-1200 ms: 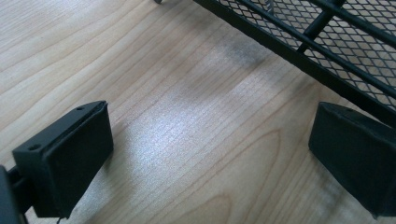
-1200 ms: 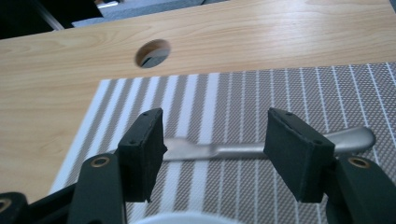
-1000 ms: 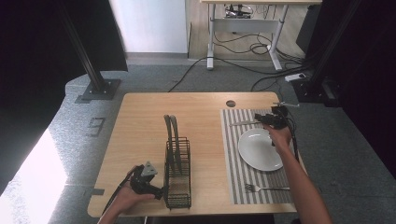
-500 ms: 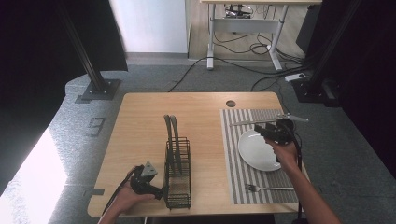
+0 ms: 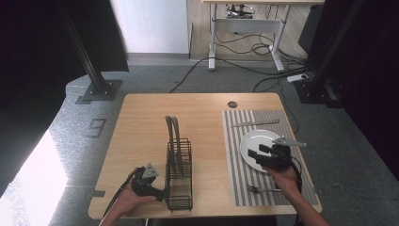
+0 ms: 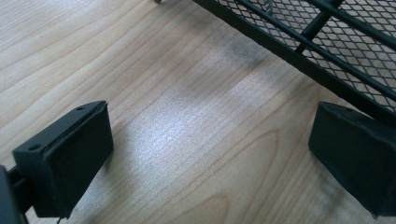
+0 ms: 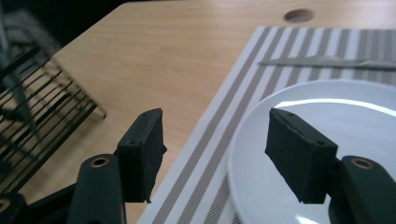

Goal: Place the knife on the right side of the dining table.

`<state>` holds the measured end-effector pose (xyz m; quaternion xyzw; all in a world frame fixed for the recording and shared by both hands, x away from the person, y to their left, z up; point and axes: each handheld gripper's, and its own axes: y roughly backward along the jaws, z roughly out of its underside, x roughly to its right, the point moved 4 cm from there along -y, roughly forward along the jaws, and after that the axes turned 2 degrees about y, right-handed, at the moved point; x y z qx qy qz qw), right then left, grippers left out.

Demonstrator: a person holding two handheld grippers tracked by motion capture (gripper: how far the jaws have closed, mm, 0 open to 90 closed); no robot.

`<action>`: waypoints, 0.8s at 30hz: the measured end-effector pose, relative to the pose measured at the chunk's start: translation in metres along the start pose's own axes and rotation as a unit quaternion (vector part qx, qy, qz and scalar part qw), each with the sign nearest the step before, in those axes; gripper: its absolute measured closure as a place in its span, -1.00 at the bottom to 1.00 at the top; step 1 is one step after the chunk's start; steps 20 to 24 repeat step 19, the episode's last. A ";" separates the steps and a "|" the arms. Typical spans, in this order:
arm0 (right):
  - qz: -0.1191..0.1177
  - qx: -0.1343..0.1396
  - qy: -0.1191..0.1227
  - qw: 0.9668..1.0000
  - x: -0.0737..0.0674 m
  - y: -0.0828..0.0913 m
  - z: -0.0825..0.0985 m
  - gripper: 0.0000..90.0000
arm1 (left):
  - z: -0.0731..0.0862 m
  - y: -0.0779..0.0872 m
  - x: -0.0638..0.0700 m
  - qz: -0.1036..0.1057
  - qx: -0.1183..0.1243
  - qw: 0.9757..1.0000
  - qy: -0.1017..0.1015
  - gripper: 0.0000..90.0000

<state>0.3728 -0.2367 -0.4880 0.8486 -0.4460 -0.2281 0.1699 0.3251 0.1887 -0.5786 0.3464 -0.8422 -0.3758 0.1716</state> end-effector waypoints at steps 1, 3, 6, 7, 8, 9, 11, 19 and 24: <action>-0.004 -0.005 0.005 1.000 -0.005 0.000 0.004 -0.19 | 0.000 0.000 0.000 0.000 0.000 1.000 0.000 -1.00; -0.012 -0.011 0.017 1.000 -0.016 -0.003 0.010 -0.19 | 0.000 0.000 0.000 0.000 0.000 1.000 0.000 -1.00; -0.026 -0.019 0.033 0.999 -0.030 -0.009 0.014 -0.19 | 0.000 0.000 0.000 0.000 0.000 1.000 0.000 -1.00; -0.030 -0.019 0.037 0.999 -0.034 -0.011 0.015 -0.19 | 0.000 0.000 0.000 0.000 0.000 1.000 0.000 -1.00; -0.033 -0.019 0.047 0.998 -0.038 -0.012 0.016 -0.19 | 0.000 0.000 0.000 0.000 0.000 1.000 0.000 -1.00; -0.036 -0.019 0.055 0.998 -0.043 -0.014 0.017 -0.19 | 0.000 0.000 0.000 0.000 0.000 1.000 0.000 -1.00; -0.043 -0.019 0.062 0.997 -0.051 -0.017 0.019 -0.19 | 0.000 0.000 0.000 0.000 0.000 1.000 0.000 -1.00; -0.046 -0.024 0.068 0.996 -0.057 -0.021 0.022 -0.19 | 0.000 0.000 0.000 0.000 0.000 1.000 0.000 -1.00; -0.046 -0.024 0.068 0.996 -0.057 -0.021 0.022 -0.19 | 0.000 0.000 0.000 0.000 0.000 1.000 0.000 -1.00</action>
